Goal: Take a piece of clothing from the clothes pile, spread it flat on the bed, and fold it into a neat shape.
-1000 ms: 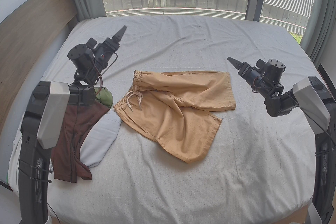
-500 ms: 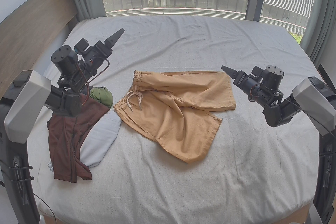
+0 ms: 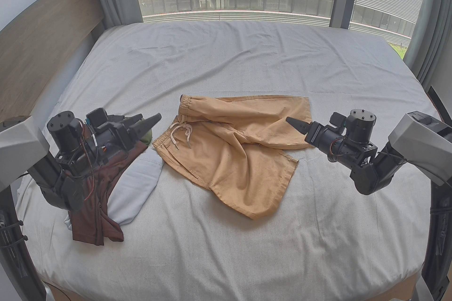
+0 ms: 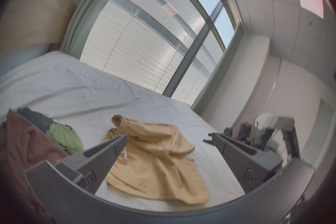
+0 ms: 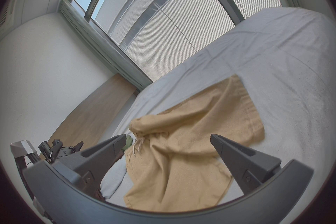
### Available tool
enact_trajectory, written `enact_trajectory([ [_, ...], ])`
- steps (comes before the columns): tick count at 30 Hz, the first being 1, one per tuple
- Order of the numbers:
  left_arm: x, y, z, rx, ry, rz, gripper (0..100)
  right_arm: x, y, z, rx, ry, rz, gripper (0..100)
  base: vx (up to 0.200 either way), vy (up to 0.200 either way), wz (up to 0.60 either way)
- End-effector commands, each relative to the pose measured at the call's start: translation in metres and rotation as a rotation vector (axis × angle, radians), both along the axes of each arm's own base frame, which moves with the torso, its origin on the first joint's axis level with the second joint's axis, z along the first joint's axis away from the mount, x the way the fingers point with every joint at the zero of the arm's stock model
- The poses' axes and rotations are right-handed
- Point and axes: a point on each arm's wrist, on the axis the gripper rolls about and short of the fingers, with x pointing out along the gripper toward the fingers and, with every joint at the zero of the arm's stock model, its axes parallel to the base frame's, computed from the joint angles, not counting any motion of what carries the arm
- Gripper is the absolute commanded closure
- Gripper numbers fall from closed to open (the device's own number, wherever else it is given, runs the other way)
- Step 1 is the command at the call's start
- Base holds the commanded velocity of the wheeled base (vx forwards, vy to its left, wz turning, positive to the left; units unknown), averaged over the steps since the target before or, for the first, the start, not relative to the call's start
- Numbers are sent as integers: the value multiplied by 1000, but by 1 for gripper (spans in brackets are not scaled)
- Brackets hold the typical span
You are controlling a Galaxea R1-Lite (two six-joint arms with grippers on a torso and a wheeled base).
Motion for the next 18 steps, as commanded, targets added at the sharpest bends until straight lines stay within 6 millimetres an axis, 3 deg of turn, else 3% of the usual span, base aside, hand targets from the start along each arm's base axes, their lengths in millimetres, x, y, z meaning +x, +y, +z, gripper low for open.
enact_trajectory([
  [1, -9, 7, -26, 144, -23, -1, 0, -24, 3, -24, -34, 109, 20, 0, 0, 0, 0],
  [4, -8, 5, -31, 166, -26, 16, 0, -28, 2, -30, -42, 137, 20, 0, 0, 0, 0],
  [13, -11, -6, -52, 194, 18, -1, 0, -31, 3, -76, -62, 266, -6, 0, 0, 0, 0],
  [18, -13, -4, -55, 195, 37, 3, 0, -34, 12, -85, -25, 317, 6, 0, 0, 0, 0],
])
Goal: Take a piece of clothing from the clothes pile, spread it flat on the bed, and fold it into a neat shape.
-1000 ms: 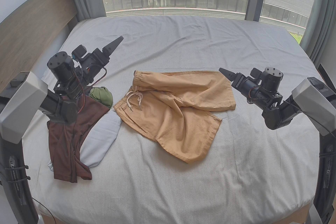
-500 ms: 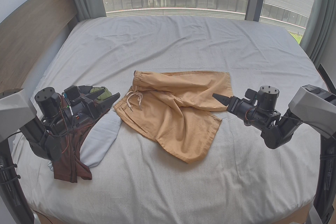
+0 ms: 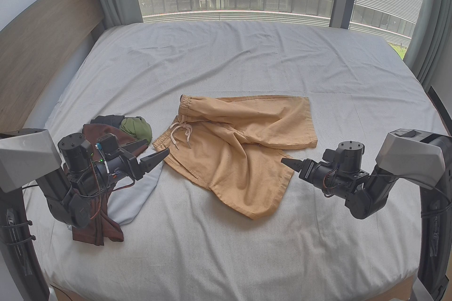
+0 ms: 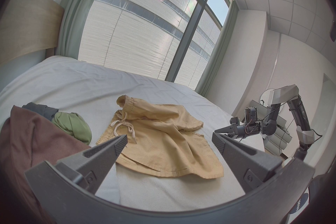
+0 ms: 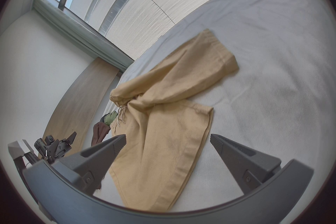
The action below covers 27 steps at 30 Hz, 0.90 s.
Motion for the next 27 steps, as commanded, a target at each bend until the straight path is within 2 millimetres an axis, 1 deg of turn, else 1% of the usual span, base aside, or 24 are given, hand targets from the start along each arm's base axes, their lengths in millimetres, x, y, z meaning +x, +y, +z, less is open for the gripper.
enact_trajectory([
  [1, -2, 1, -9, 4, 33, 4, 0, -3, 9, -19, 12, 66, 12, 0, 0, 0, 0],
  [5, -8, 0, -13, 6, 59, -7, 0, -4, 14, -29, 4, 121, 20, 0, 0, 0, 0],
  [12, -6, 0, -12, 2, 45, -13, 0, -3, 24, -38, 26, 157, 17, 0, 0, 0, 0],
  [14, -6, 1, -11, -1, 39, -11, 0, -5, 30, -44, 29, 172, 25, 0, 0, 0, 0],
  [16, -6, 0, -11, -1, 37, -13, 0, -6, 31, -44, 33, 175, 26, 0, 0, 0, 0],
  [17, -6, 0, -11, -3, 37, -12, 0, -9, 38, -43, 61, 195, 29, 0, 0, 0, 0],
  [19, -6, 0, -11, -3, 38, -12, 0, -9, 40, -43, 74, 194, 28, 0, 0, 0, 0],
  [20, -6, 0, -11, -3, 38, -12, 0, -9, 40, -43, 74, 194, 28, 100, 0, 0, 0],
  [25, -5, 0, -11, -4, 38, -12, 0, -9, 40, -44, 79, 199, 27, 100, 0, 0, 0],
  [27, -4, -1, -16, -3, 49, -12, 0, -9, 40, -43, 83, 191, 27, 100, 0, 0, 0],
])
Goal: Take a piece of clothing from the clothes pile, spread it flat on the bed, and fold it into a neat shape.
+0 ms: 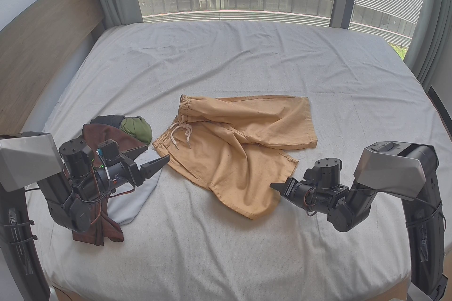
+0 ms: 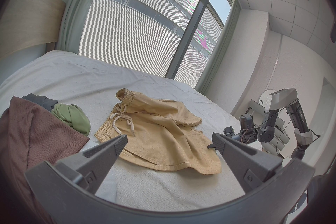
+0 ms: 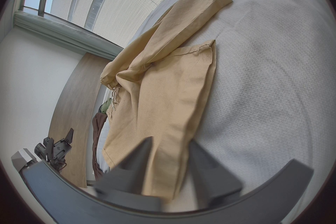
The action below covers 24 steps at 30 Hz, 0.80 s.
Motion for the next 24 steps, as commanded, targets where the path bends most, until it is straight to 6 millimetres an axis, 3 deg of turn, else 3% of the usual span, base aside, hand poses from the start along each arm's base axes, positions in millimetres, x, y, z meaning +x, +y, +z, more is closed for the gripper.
enact_trajectory([
  [1, 3, -1, -6, 2, 11, 1, 0, 0, 0, -1, 4, -7, 1, 100, 0, 0, 0],
  [8, 4, -1, -6, 0, 7, 3, 0, -6, -4, -5, -18, 9, -25, 100, 0, 0, 0],
  [24, 4, -1, -11, 1, 25, 3, 0, -19, -29, 12, -68, 5, -80, 100, 0, 0, 0],
])
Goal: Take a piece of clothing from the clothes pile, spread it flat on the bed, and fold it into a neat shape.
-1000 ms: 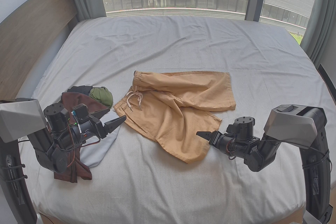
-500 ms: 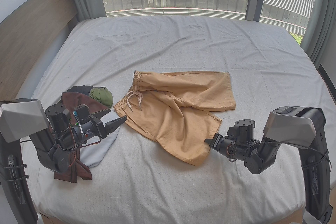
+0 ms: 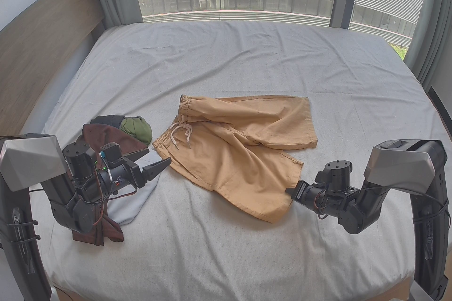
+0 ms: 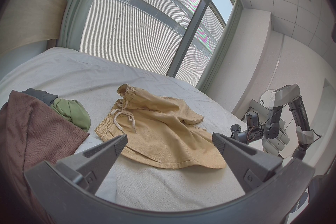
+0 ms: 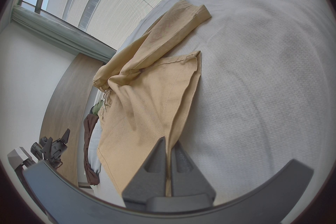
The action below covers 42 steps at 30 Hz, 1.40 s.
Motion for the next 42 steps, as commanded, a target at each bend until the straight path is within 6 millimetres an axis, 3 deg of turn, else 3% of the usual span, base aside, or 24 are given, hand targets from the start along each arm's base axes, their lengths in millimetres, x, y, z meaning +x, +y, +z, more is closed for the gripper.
enact_trajectory([
  [1, 0, -1, -2, -1, 6, -2, 0, -2, -6, 8, 3, -8, -14, 100, 0, 0, 0],
  [20, -2, -5, -11, 3, 40, -13, 0, -4, -56, 8, -50, -10, -110, 100, 0, 0, 0],
  [33, 3, -9, -35, 3, 100, -22, 0, -14, -60, 6, -35, -13, -90, 100, 0, 0, 0],
  [42, 9, -11, -44, -7, 125, -16, 0, -17, -74, 5, -45, 0, -121, 100, 0, 0, 0],
])
